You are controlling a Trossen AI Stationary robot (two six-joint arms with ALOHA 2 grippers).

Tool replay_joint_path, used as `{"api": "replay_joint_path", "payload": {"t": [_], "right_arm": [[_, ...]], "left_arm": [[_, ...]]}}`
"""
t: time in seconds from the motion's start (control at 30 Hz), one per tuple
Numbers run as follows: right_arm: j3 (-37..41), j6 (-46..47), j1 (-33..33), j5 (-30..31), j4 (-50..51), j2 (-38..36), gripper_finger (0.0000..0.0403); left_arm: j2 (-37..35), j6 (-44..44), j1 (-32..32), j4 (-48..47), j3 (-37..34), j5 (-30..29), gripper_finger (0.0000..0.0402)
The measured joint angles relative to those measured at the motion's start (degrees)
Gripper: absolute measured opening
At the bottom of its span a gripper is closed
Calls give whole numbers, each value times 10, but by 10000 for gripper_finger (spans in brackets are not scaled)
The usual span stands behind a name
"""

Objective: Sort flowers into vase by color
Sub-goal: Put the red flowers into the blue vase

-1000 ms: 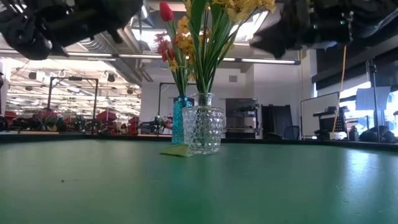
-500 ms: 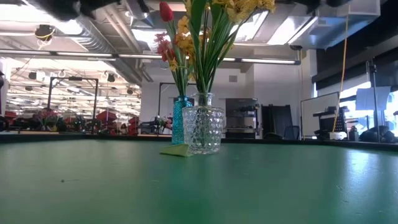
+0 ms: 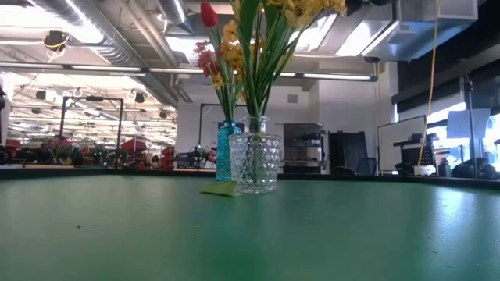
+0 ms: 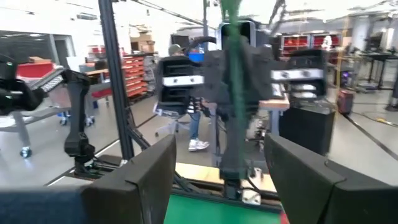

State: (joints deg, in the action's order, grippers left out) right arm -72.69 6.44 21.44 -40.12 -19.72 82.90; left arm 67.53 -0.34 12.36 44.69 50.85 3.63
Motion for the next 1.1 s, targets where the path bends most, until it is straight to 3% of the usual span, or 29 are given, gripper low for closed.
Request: {"api": "replay_joint_path", "payload": {"t": [0.67,1.1], "right_arm": [[-14,-8,-39,52,3,18,238],[-13,-8,-38,57,5,34,132]], "left_arm": [[98,-40,-14,117,0,26,0],[102,-42,-15,134,0,25,0]]}}
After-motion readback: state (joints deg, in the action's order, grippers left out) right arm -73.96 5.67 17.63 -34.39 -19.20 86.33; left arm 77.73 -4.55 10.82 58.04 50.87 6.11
